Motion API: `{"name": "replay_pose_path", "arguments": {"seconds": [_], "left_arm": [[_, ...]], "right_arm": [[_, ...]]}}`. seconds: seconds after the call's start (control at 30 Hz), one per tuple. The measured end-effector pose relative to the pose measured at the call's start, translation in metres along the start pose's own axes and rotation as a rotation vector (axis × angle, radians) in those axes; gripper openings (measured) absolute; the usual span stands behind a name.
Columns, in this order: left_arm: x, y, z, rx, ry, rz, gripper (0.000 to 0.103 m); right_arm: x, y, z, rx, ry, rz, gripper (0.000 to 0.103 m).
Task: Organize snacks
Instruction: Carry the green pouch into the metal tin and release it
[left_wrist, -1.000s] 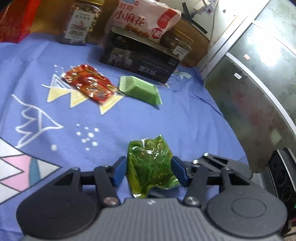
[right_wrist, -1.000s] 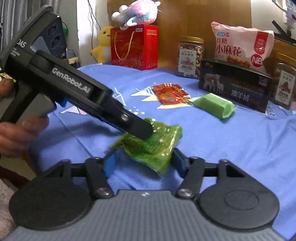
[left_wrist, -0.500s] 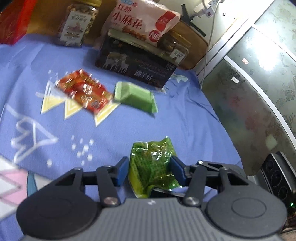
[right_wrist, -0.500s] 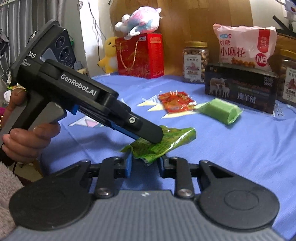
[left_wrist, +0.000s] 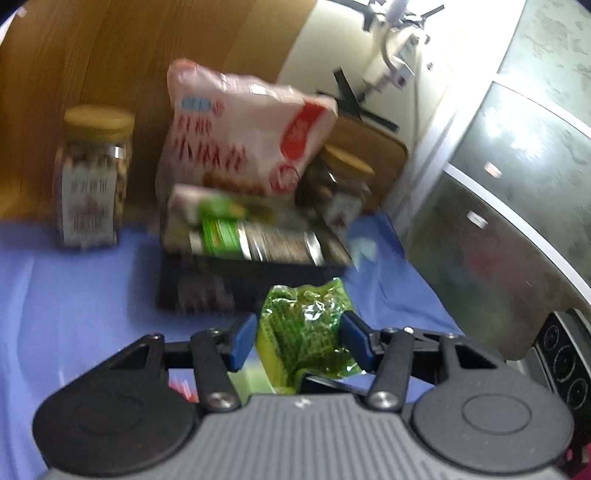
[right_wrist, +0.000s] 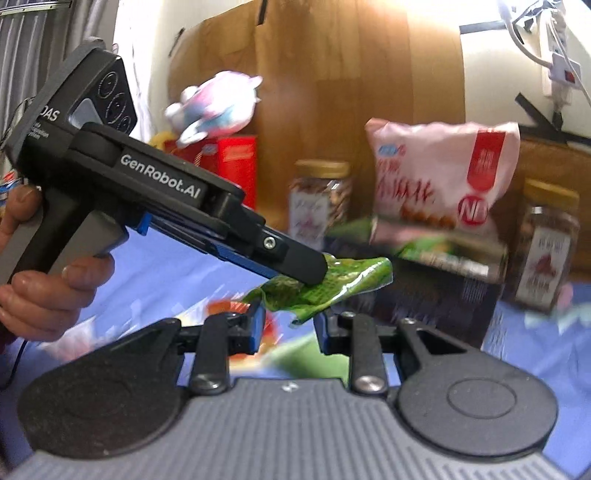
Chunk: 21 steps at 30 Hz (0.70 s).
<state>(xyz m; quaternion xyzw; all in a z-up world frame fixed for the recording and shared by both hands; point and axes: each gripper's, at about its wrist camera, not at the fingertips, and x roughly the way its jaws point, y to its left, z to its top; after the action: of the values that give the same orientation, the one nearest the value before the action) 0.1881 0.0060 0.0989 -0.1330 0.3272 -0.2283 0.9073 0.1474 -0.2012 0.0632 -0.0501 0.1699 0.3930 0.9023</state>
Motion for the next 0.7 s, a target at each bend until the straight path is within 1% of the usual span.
{"name": "replay_pose_path", "arguments": {"seconds": [0.1, 0.2, 0.23, 0.27, 0.3, 0.33, 0.37, 0.47, 0.57, 0.63, 0.67, 0.7], "left_arm": [[0.019, 0.008, 0.023, 0.013, -0.031, 0.044, 0.051], [0.038, 0.017, 0.04, 0.03, -0.058, 0.11, 0.052], [0.044, 0.019, 0.045, 0.032, -0.062, 0.135, 0.052], [0.05, 0.023, 0.048, 0.034, -0.064, 0.165, 0.057], [0.055, 0.026, 0.05, 0.031, -0.063, 0.196, 0.059], [0.058, 0.03, 0.051, 0.027, -0.061, 0.217, 0.059], [0.058, 0.033, 0.051, 0.022, -0.062, 0.228, 0.059], [0.047, 0.041, 0.049, 0.006, -0.076, 0.215, 0.062], [0.029, 0.049, 0.043, -0.016, -0.088, 0.207, 0.062], [0.015, 0.053, 0.033, -0.024, -0.084, 0.202, 0.062], [0.008, 0.056, 0.025, -0.025, -0.078, 0.205, 0.064], [0.003, 0.058, 0.019, -0.024, -0.071, 0.211, 0.073]], "right_arm": [[0.029, -0.027, 0.018, 0.065, 0.001, 0.005, 0.031], [0.057, -0.042, 0.03, 0.108, 0.011, -0.006, 0.031], [0.067, -0.045, 0.032, 0.118, 0.018, -0.016, 0.031], [0.076, -0.048, 0.034, 0.122, 0.03, -0.029, 0.032], [0.084, -0.05, 0.035, 0.12, 0.045, -0.041, 0.032], [0.09, -0.051, 0.035, 0.115, 0.057, -0.053, 0.035], [0.094, -0.051, 0.035, 0.113, 0.063, -0.064, 0.04], [0.087, -0.052, 0.03, 0.118, 0.051, -0.067, 0.046], [0.069, -0.05, 0.028, 0.137, 0.02, -0.056, 0.047], [0.055, -0.045, 0.024, 0.156, 0.008, -0.024, 0.047], [0.049, -0.041, 0.021, 0.16, 0.011, 0.002, 0.047], [0.047, -0.038, 0.018, 0.162, 0.021, 0.027, 0.047]]}}
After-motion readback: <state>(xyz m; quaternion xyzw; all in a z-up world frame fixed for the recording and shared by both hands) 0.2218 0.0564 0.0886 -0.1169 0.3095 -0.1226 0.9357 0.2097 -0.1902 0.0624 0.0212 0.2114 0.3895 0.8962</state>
